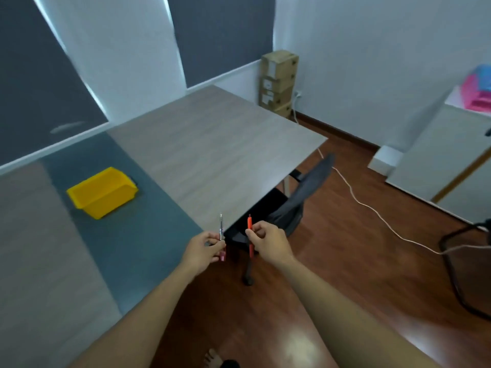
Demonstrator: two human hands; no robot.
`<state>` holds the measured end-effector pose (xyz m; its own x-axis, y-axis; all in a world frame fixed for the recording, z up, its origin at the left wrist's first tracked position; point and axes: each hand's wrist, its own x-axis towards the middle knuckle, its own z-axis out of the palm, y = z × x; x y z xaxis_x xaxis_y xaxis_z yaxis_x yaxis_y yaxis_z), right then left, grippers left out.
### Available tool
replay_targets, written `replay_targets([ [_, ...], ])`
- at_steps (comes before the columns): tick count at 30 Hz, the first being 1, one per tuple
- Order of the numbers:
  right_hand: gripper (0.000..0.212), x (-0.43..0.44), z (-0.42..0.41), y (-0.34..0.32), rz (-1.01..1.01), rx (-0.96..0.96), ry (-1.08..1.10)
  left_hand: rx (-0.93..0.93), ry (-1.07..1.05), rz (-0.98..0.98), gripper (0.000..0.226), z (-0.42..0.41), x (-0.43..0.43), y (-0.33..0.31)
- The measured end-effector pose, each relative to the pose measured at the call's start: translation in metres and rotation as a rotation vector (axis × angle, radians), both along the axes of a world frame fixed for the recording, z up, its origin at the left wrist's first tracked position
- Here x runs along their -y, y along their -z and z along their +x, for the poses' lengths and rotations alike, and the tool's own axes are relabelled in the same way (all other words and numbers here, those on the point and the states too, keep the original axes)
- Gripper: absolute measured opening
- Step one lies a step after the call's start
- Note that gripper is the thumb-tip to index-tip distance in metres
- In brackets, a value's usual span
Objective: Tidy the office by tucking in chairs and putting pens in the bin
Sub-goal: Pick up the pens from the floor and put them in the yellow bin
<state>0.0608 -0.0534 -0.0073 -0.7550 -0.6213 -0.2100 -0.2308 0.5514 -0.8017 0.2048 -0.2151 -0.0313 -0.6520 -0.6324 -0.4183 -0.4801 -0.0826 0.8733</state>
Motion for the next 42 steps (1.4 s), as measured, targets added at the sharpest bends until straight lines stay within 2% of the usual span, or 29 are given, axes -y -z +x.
replay_targets([
  [7,0.018,0.135,0.035,0.014,0.011,0.013,-0.137,0.002,-0.129,-0.014,0.021,0.062,0.107,0.007],
  [16,0.019,0.237,0.052,0.039,0.088,0.017,-0.284,0.067,-0.253,0.014,0.018,0.11,0.186,0.024],
  [28,0.022,0.399,0.021,0.06,0.128,0.013,-0.559,0.02,-0.568,0.089,0.022,0.114,0.279,0.04],
  [42,0.024,0.571,0.012,0.063,0.105,0.084,-0.694,-0.021,-0.8,0.105,0.026,0.122,0.408,0.028],
])
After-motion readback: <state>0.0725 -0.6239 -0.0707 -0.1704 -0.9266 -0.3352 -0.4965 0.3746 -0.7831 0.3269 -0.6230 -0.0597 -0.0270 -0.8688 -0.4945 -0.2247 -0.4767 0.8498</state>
